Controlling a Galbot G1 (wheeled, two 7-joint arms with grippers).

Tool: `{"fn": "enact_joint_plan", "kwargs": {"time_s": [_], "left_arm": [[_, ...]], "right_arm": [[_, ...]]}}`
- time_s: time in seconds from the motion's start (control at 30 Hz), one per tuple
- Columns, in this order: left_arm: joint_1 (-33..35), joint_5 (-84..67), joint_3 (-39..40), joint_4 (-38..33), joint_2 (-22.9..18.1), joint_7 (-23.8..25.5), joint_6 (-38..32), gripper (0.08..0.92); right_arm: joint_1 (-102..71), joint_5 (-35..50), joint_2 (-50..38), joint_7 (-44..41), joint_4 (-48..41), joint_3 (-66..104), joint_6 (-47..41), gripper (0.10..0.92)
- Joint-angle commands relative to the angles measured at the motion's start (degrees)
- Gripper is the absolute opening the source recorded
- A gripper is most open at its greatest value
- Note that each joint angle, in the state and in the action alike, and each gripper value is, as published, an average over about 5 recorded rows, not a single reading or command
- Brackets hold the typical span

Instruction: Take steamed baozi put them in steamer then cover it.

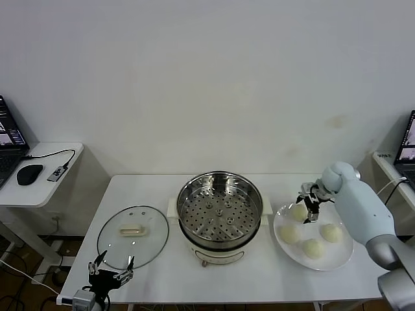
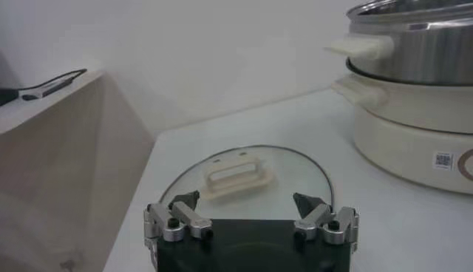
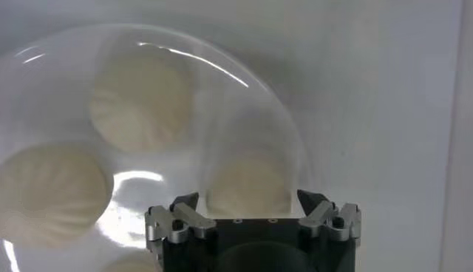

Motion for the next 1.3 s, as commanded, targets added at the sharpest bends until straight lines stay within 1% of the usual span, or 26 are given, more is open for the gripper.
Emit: {"fn": "enact_joint_plan", "kwargs": {"time_s": [0.03,0.23,0.37,0.53,0.67,0.87,1.0,1.13,1.23,1.3], "left_arm": [[-0.04,-0.01,0.04,0.15,0.01,-0.07,0.03,0.823],[0.13,0.04,0.35,0.19,-0.20,-0.14,0.03,0.823],[0.13,0.02,0.40,0.24,-0.08,-0.18,0.01,0.823],[0.04,-0.01,0.70,0.44,0.02,-0.29,-0.08,0.823],[-0.09,-0.03,0.88,0.21,0.01,-0.41,-0.07,0.823],[0.01,0.13,0.75,-0.51,0.14,-0.53,0.08,0.823],[0.36,0.44,0.65,-1.26,-0.10,-0.49,0.20,0.823],[0.58,0.86,0.42,-2.01,-0.61,-0.63,0.25,0.823],[0.88,0.85,0.01,-2.63,-1.07,-0.78,0.16,0.823],[1.18,0.45,-0.36,-3.09,-1.41,-0.95,0.09,0.823]], "right_arm": [[0.08,-0.19,0.31,0.52,-0.62,0.06,0.13,0.704],[-0.02,0.02,-0.07,0.49,-0.36,0.28,0.12,0.638],[0.24,1.58,-1.12,0.16,0.67,0.23,-0.06,0.624],[1.69,5.44,-3.17,-1.16,2.56,-0.84,-0.81,0.619],[4.46,10.73,-5.78,-2.95,6.51,-4.47,-2.12,0.619],[16.07,23.15,-7.88,-5.94,13.54,-15.53,-5.02,0.619],[25.80,30.99,-4.40,-7.50,13.24,-22.23,-6.18,0.619],[32.04,34.22,3.34,-8.95,8.38,-25.57,-5.73,0.619],[34.59,35.69,9.69,-9.91,3.80,-27.91,-3.05,0.619],[35.95,38.60,13.40,-10.55,0.18,-30.45,1.58,0.619]]}}
